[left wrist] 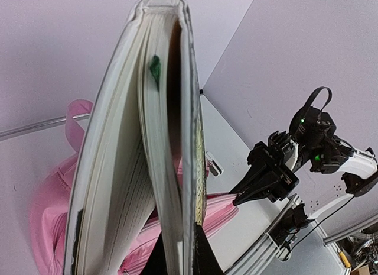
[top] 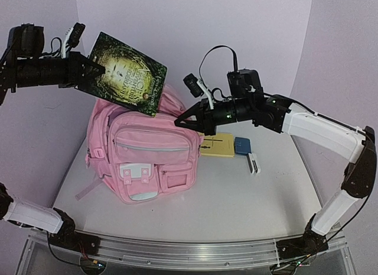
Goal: Pack the student bag
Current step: Place the book in the student bag.
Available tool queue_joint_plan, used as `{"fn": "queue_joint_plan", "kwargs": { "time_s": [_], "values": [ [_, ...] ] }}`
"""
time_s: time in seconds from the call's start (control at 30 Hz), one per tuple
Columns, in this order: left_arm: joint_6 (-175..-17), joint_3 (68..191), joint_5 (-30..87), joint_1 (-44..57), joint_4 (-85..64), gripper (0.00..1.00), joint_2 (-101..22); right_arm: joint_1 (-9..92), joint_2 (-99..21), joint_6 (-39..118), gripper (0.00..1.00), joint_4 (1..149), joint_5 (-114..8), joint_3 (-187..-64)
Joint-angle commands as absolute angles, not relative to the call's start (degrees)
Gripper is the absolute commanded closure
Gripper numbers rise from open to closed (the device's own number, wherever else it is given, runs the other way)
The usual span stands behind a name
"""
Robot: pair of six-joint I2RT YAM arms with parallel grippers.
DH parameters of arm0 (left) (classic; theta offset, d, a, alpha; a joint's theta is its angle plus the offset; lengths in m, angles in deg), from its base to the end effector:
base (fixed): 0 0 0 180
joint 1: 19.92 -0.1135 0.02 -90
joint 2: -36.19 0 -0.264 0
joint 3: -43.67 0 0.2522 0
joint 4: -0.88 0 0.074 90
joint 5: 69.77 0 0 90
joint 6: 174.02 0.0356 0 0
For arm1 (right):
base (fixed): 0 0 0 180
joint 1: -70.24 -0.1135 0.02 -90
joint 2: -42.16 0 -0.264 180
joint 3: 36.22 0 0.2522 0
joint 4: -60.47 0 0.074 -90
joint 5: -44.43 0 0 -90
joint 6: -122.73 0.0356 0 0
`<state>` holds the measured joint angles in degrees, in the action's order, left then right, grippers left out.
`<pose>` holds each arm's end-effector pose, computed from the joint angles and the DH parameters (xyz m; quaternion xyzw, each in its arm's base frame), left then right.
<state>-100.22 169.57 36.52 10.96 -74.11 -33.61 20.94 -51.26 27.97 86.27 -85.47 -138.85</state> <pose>0.1424 -0.0968 0.5356 0.1846 0.7882 -0.3356 0.4817 0.2317 0.3043 0.3885 -0.5241 0.5786 0.4661 0.4163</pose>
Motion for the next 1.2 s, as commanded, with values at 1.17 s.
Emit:
{"fn": "queue_joint_plan", "kwargs": {
  "time_s": [1.17],
  "values": [
    [-73.5, 154.15, 60.27, 5.92, -77.88, 0.97, -31.0, 18.4, -51.28, 24.19, 1.0, 94.91, -87.8, -140.78]
  ]
}}
